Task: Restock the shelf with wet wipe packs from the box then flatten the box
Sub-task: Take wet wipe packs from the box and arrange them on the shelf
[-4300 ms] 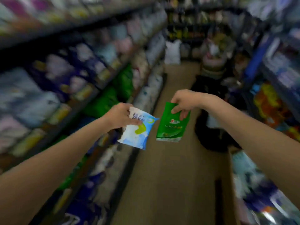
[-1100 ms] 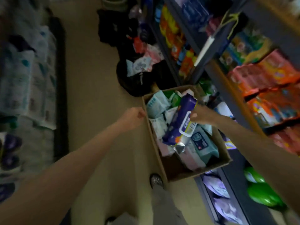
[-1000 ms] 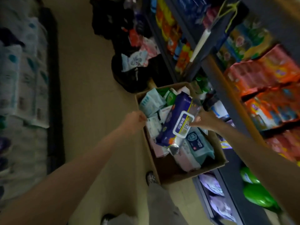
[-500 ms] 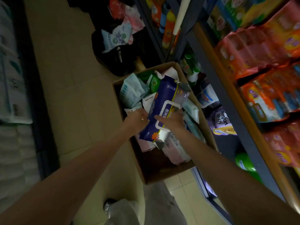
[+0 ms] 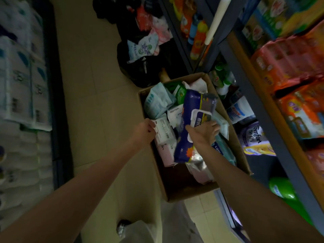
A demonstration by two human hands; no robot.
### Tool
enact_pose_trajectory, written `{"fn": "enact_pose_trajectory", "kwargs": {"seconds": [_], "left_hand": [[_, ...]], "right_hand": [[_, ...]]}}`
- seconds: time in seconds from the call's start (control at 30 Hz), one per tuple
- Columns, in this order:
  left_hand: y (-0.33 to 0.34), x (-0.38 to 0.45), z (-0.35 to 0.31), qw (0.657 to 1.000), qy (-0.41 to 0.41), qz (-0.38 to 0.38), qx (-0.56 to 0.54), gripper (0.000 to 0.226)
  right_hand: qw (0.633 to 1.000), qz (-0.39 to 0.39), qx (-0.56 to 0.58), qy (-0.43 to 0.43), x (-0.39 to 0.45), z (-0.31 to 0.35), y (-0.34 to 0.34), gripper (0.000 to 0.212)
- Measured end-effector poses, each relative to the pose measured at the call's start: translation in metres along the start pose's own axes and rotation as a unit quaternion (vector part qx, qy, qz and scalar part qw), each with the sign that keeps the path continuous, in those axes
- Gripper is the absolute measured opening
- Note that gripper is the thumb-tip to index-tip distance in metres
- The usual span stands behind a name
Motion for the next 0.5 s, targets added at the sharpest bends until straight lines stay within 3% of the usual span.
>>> {"fn": "enact_pose_trajectory", "kwargs": {"seconds": [0.13, 0.23, 0.3, 0.37, 0.43, 0.5], "left_hand": [[-0.008, -0.018, 0.005, 1.0, 0.021, -0.015, -0.002, 0.03], [-0.032, -0.043, -0.001, 0.993, 0.078, -0.067, 0.061, 0.044], [-0.064, -0.071, -0.009, 0.96, 0.159, -0.146, 0.181, 0.064], [-0.102, -0.106, -0.016, 0.901, 0.226, -0.2, 0.311, 0.083], [-0.142, -0.148, -0.012, 0.858, 0.225, -0.209, 0.411, 0.096], [-0.182, -0.195, 0.0, 0.844, 0.191, -0.213, 0.453, 0.101]], "right_hand": [[0.969, -0.006, -0.22, -0.117, -0.025, 0.03, -0.024, 0.09], [0.88, 0.012, -0.389, -0.272, -0.062, 0.067, -0.045, 0.082], [0.83, 0.026, -0.425, -0.36, -0.1, 0.101, -0.051, 0.085], [0.783, 0.037, -0.441, -0.437, -0.148, 0.139, -0.048, 0.09], [0.727, 0.036, -0.447, -0.52, -0.205, 0.177, -0.037, 0.092], [0.67, 0.029, -0.443, -0.595, -0.271, 0.212, -0.023, 0.09]]}}
Point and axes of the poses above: each hand's wrist, its own x-axis towards the middle knuckle, its own y-axis out of the palm, z = x × y, the point moved 4 cm from there along x, towards the middle knuckle, and after that the axes turned 12 degrees about z, right-handed, at the moved point
